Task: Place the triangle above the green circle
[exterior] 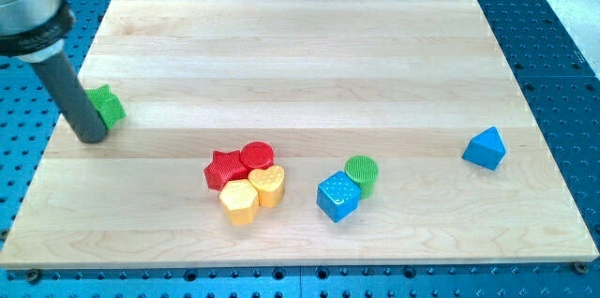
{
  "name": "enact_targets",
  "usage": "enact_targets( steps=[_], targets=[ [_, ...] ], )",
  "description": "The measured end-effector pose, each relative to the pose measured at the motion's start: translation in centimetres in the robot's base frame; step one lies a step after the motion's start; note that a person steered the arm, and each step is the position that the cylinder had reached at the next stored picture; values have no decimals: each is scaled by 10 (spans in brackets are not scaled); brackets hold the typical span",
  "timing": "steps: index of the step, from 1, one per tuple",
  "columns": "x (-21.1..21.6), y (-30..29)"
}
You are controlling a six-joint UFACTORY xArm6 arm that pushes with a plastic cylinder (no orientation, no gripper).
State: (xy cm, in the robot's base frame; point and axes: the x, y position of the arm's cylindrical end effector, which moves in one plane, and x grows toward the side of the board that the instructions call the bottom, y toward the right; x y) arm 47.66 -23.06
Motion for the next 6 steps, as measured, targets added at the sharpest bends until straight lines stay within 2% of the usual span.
enact_targets(
  steps=[1, 2, 3, 4, 5, 6],
  targets=[
    [-11, 100],
    [-69, 213],
    [-89, 356],
    [-67, 507],
    [-3, 545],
    [33, 454]
  ],
)
